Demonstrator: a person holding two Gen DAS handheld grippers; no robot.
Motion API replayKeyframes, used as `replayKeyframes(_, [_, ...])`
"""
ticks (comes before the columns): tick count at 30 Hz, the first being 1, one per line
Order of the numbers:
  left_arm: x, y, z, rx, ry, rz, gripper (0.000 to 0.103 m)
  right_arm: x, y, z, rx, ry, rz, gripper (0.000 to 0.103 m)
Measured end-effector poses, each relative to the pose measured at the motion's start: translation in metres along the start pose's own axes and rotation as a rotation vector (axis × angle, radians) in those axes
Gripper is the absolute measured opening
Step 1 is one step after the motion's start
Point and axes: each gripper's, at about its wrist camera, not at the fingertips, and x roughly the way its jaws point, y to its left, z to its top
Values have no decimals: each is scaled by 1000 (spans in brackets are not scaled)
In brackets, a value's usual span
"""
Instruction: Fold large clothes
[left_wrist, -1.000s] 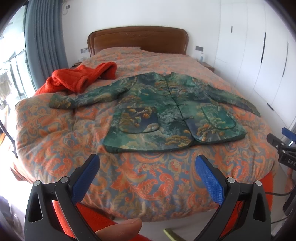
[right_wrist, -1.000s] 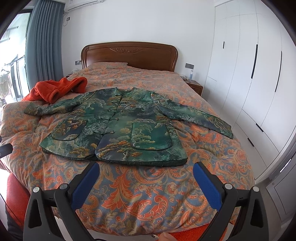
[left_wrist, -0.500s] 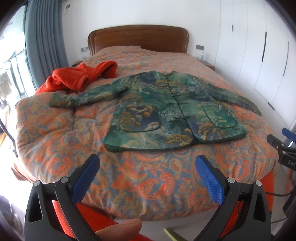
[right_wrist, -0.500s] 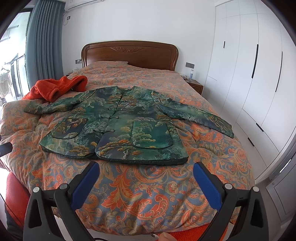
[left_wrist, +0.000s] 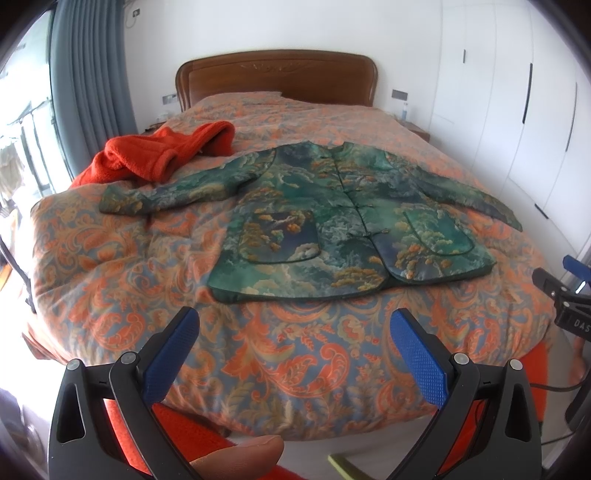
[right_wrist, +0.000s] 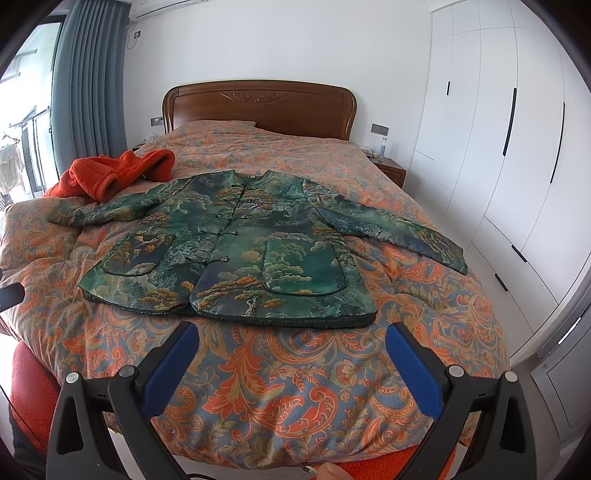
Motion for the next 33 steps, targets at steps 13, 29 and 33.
replayKeyframes(13, [1,0,0,-1,0,1,103,1,0,0,-1,-3,-1,103])
replayKeyframes(29, [4,2,-1,1,11,20,103,-3,-4,1,7,-6,-6,103])
replayKeyframes(33, [7,2,-2,14,20,53,103,-3,-6,1,13,-4,-6,103])
